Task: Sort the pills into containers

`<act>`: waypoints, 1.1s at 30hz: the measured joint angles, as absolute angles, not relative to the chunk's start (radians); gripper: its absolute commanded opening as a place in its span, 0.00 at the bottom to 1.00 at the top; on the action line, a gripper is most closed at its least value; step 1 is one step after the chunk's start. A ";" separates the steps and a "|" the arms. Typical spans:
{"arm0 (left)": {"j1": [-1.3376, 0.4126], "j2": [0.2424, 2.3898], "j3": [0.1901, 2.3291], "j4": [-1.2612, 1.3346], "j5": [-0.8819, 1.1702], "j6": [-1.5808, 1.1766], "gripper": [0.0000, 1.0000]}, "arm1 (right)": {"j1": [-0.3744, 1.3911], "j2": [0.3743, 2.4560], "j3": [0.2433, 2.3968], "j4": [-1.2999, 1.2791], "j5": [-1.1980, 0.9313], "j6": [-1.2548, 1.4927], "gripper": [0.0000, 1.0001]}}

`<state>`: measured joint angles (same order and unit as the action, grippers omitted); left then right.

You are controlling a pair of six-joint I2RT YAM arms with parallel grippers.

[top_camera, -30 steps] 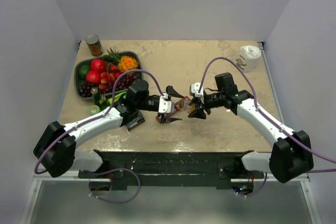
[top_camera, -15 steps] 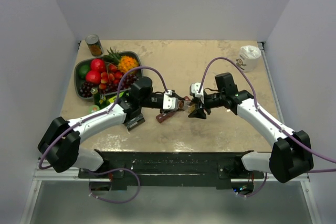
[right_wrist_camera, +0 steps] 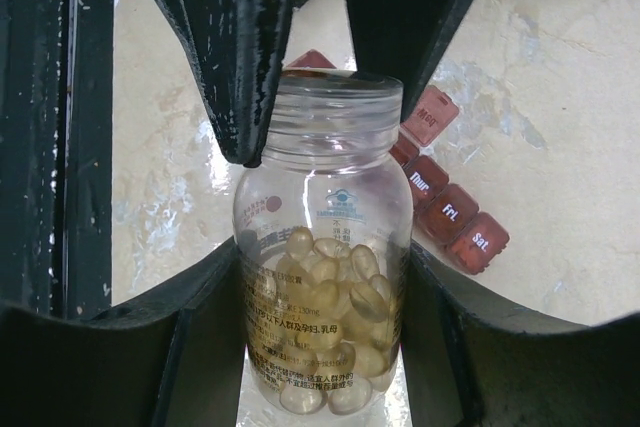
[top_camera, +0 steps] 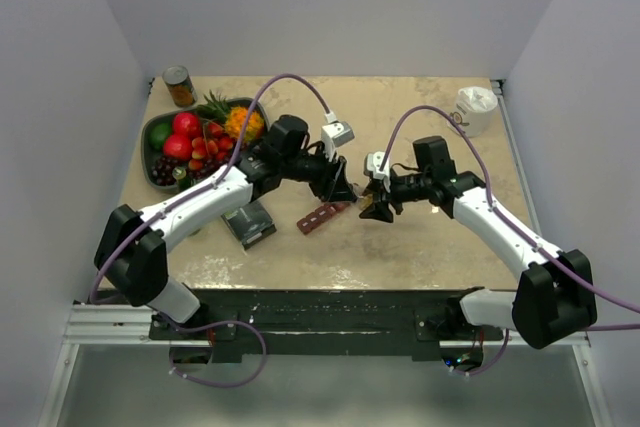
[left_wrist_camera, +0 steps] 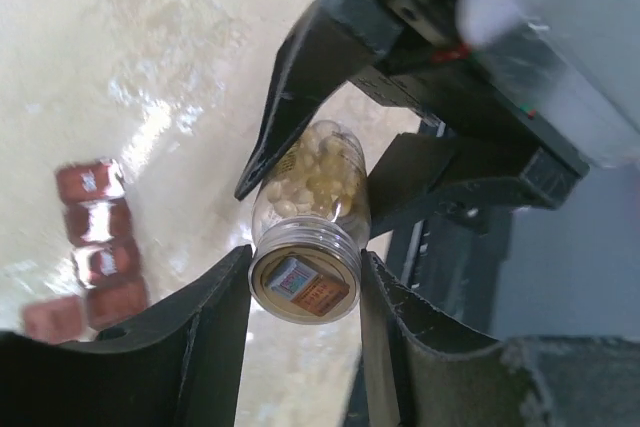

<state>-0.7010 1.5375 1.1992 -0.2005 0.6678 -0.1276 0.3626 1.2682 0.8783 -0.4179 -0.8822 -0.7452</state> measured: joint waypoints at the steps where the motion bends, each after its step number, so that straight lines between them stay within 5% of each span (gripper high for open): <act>1: -0.700 1.536 1.196 -0.197 0.667 -0.189 0.07 | 0.366 1.268 0.878 -0.418 -0.884 -0.740 0.00; 8: -0.683 1.496 1.074 -0.065 0.651 -0.582 0.65 | 0.374 1.268 0.877 -0.447 -0.886 -0.718 0.00; 16: -0.666 1.467 1.074 -0.016 0.702 -0.700 0.97 | 0.370 1.267 0.875 -0.432 -0.899 -0.730 0.00; 27: -0.595 1.307 1.065 -0.131 0.671 -0.416 0.99 | 0.364 1.267 0.875 -0.426 -0.900 -0.733 0.00; 33: -0.596 1.094 0.834 0.063 0.619 -0.187 0.99 | 0.363 1.267 0.875 -0.427 -0.900 -0.734 0.00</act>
